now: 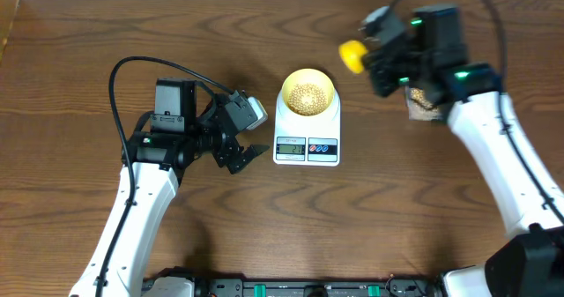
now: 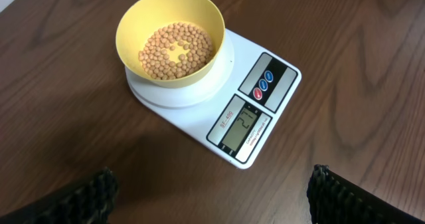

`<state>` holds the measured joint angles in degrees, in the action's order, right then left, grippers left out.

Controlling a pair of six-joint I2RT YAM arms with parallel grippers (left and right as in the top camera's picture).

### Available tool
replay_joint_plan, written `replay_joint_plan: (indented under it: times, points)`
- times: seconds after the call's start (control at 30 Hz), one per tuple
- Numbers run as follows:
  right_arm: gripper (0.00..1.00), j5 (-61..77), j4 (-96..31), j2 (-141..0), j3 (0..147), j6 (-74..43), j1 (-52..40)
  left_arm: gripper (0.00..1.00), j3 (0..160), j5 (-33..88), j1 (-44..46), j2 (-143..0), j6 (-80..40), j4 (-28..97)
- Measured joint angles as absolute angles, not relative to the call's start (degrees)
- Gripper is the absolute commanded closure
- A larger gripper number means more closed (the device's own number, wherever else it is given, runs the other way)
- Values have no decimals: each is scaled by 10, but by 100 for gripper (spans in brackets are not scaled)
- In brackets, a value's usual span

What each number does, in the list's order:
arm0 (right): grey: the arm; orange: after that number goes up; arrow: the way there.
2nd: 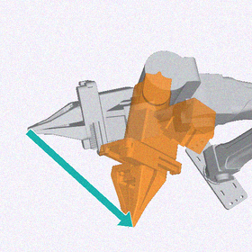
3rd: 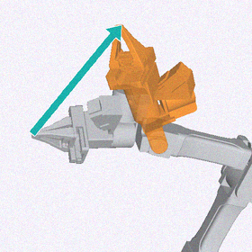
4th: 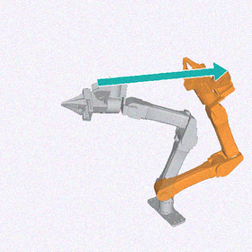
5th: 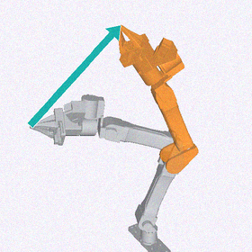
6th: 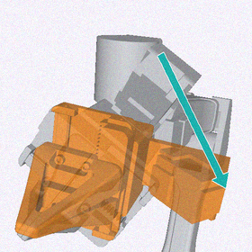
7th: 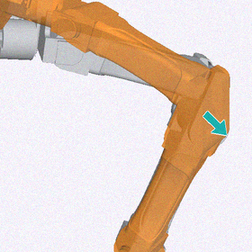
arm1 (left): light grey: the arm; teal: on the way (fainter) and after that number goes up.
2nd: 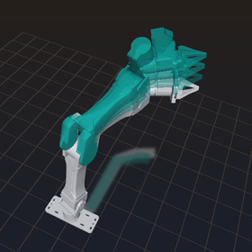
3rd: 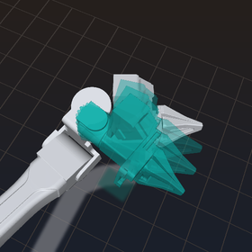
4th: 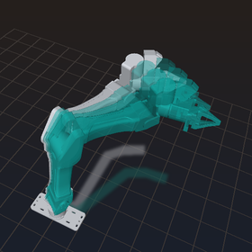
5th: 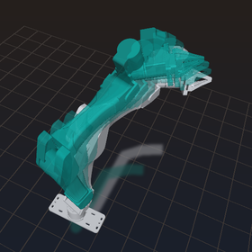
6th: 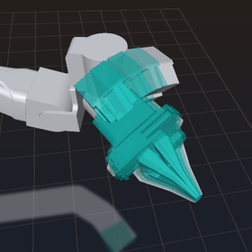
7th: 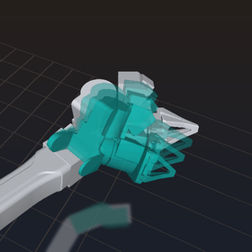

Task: Scoop item into bowl and weigh 50g on scale
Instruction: 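Return the empty scoop right to the soybean tub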

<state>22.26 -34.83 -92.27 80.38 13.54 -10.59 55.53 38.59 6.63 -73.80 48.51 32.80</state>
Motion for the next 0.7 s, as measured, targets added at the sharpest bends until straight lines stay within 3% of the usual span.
replay_joint_plan:
  times: [0.3,0.7]
  points:
    - [99,215,-442,-922,804,116,44,7,555,386,66,-738,485,328]
    - [99,61,-474,-931,804,114,57,7,555,386,66,-738,485,328]
